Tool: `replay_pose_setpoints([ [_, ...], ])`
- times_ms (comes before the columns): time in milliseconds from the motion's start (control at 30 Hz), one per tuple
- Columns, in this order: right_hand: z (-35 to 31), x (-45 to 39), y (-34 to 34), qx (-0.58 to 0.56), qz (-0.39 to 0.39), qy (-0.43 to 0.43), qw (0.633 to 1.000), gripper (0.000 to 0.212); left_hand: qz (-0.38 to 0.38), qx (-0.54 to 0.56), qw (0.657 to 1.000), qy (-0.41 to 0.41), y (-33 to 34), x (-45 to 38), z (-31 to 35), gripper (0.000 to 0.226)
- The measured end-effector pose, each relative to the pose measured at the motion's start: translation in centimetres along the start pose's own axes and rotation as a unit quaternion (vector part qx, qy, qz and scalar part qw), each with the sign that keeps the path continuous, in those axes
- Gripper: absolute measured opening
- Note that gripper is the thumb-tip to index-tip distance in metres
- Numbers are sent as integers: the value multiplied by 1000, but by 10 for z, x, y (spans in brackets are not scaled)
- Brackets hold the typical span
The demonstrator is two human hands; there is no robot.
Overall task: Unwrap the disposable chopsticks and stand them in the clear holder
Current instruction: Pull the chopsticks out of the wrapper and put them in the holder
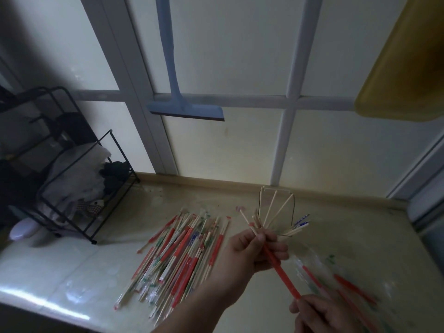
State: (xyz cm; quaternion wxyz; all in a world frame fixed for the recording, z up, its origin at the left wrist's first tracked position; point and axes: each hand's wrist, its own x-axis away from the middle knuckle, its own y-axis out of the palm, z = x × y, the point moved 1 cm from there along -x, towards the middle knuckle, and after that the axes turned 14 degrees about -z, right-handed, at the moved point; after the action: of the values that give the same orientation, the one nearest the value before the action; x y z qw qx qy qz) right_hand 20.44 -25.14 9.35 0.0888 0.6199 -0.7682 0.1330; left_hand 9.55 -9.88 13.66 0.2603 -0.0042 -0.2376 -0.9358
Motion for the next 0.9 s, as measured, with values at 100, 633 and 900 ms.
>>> replay_pose_setpoints([
  [100,-2,-3,-7,2,-12,7,1000,26,-27,-10,999,-35,9,0,-13,30],
  [633,16,16,-46,-17,82,-32,996,9,0,3,1000,-7,0,-33,9,28],
  [900,-36,24,-77,-56,98,-140,984,38,-326,-338,875,-117,61,-34,-39,22],
])
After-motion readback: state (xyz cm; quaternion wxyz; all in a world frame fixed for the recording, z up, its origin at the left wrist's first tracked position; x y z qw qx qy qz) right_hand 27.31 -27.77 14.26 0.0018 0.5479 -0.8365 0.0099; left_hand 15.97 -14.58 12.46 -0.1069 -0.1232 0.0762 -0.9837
